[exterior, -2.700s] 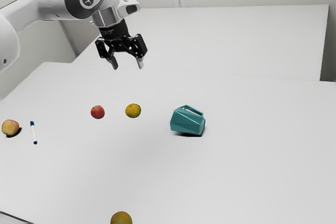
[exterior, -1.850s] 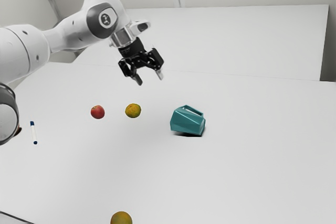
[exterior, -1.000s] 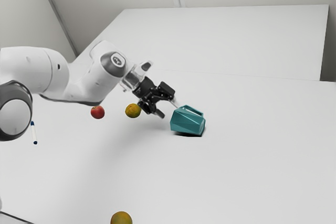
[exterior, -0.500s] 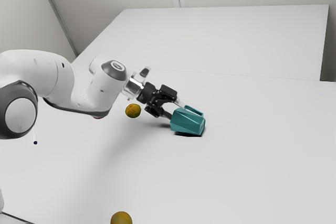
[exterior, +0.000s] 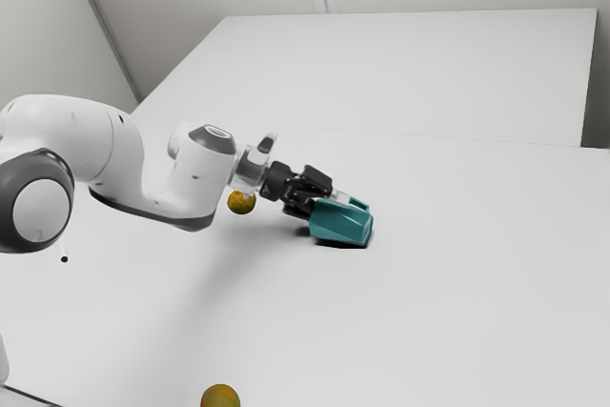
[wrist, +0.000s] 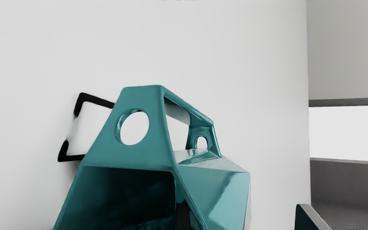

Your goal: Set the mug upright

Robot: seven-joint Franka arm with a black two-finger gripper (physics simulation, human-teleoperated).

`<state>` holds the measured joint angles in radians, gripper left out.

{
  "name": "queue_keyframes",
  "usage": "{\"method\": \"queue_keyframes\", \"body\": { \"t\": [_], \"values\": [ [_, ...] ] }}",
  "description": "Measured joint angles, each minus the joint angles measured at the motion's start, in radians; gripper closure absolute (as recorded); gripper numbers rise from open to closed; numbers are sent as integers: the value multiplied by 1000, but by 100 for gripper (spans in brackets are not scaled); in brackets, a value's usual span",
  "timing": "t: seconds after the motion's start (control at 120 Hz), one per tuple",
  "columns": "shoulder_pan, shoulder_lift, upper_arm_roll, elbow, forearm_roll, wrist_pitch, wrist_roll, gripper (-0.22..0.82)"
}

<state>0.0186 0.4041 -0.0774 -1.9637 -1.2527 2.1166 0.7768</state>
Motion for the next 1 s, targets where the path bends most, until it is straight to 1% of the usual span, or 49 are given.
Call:
{"method": "queue_keyframes", "body": {
  "t": [0.108,0.2,0.275,0.392,0.592,0.767,0.9,1.0],
  "values": [
    [1,-1,-4,1,-8,1,29,49],
    [1,-3,-5,1,-10,1,50,61],
    [1,-8,-5,0,-12,1,65,67],
    [-2,-18,-5,0,-12,2,84,72],
    [-6,-63,-13,-17,-8,6,108,76],
    [-10,-157,-13,-40,24,6,117,77],
    [-9,-239,-11,-37,188,-21,80,78],
    [-9,-293,-11,-33,366,-43,29,78]
  ]
}}
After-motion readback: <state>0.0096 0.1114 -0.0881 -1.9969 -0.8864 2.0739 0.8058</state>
